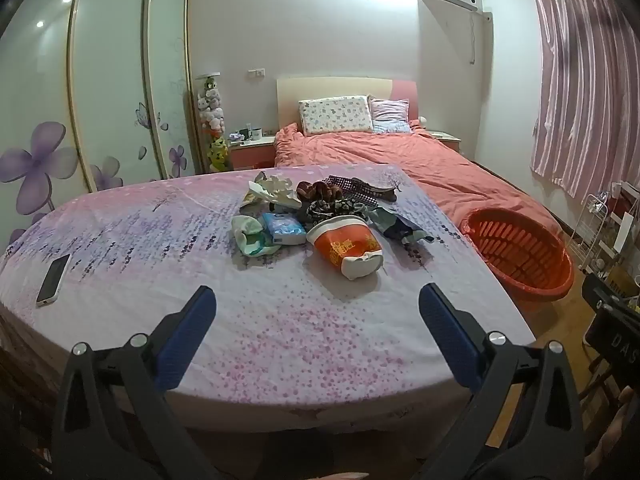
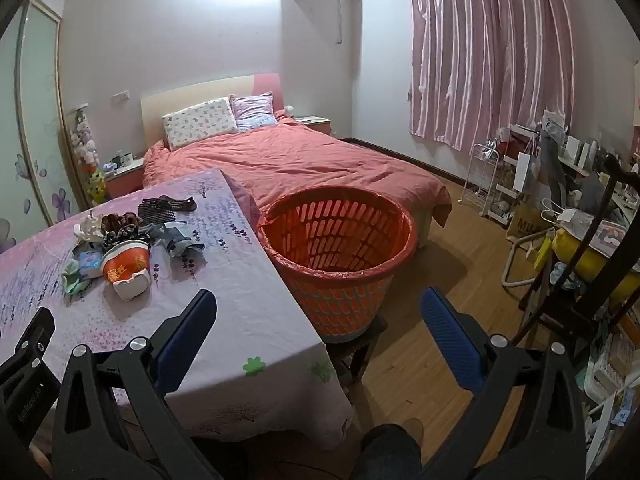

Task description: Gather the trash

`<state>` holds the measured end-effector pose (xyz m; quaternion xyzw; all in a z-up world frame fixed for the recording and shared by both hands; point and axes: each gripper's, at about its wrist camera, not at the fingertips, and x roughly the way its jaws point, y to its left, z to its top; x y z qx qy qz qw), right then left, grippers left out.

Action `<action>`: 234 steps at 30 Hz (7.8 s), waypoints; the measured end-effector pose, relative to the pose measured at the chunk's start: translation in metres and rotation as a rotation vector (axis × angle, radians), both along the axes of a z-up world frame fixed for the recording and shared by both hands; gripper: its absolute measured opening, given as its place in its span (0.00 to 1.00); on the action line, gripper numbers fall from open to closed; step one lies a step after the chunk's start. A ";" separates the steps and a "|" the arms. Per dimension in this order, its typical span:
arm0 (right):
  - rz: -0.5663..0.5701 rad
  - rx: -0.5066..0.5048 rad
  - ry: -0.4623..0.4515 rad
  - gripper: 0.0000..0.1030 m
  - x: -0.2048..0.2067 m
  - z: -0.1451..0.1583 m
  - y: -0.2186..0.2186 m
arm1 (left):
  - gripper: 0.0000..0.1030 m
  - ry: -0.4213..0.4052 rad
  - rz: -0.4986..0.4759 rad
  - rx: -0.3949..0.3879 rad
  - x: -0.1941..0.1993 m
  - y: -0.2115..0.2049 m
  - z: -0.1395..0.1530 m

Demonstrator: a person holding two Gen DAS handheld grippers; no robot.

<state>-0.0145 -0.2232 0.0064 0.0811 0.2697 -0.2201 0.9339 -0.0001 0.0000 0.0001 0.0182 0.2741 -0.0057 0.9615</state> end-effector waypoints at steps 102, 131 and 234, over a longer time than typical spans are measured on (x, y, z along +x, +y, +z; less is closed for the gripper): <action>0.044 -0.001 0.009 0.98 0.019 -0.016 0.000 | 0.96 0.030 0.025 -0.016 0.022 0.020 -0.011; 0.470 0.114 0.193 0.50 0.209 -0.050 0.040 | 0.65 0.294 0.076 -0.133 0.222 0.135 -0.073; 0.057 0.226 -0.035 0.58 0.149 -0.032 -0.174 | 0.50 0.239 -0.551 -0.106 0.235 -0.205 -0.033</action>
